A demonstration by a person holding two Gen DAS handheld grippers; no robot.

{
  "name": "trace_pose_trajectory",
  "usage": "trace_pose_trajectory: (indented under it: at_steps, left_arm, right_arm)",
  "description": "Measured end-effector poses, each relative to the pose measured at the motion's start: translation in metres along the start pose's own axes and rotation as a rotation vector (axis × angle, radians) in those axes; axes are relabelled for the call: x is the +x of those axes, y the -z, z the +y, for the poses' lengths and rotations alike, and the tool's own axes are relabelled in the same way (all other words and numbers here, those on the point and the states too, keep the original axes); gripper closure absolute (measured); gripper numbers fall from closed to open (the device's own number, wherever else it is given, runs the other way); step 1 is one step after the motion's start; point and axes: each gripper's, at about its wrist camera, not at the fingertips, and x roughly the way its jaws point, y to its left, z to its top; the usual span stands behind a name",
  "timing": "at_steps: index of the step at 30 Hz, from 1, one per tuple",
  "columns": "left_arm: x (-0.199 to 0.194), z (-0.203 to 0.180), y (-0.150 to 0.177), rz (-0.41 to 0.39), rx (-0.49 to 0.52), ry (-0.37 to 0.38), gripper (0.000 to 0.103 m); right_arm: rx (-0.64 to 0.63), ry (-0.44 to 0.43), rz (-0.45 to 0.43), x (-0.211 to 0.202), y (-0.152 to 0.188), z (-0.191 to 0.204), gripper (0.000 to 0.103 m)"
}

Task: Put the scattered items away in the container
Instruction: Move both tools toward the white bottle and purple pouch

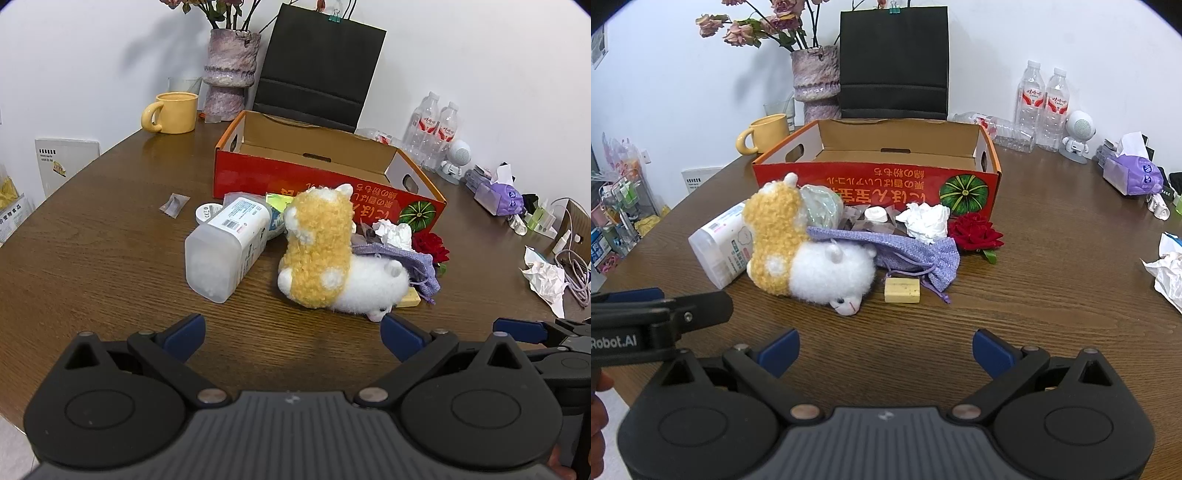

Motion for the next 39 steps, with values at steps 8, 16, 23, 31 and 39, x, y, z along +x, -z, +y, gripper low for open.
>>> trace_pose_trajectory:
  at_steps: [8, 16, 23, 31, 39]
  left_arm:
    - [0.000, 0.000, 0.000, 0.003, -0.003, -0.001, 0.000]
    - [0.003, 0.002, 0.001, 0.012, -0.011, -0.001, 0.000]
    - [0.006, 0.004, -0.001, 0.014, -0.019, -0.009, 0.000]
    - [0.011, 0.011, -0.006, 0.005, -0.024, -0.018, 0.000]
    - [0.023, 0.034, -0.018, -0.006, -0.007, -0.031, 0.000]
  right_arm:
    - [-0.006, -0.002, -0.004, 0.000, 0.000, 0.001, 0.003]
    - [-0.008, -0.005, 0.002, 0.002, 0.000, 0.001, 0.003]
    - [-0.013, -0.007, -0.003, 0.004, -0.002, 0.001, 0.003]
    - [-0.027, -0.019, -0.001, 0.010, -0.004, 0.003, 0.003]
    - [-0.053, -0.033, -0.028, 0.018, -0.012, 0.009, 0.004]
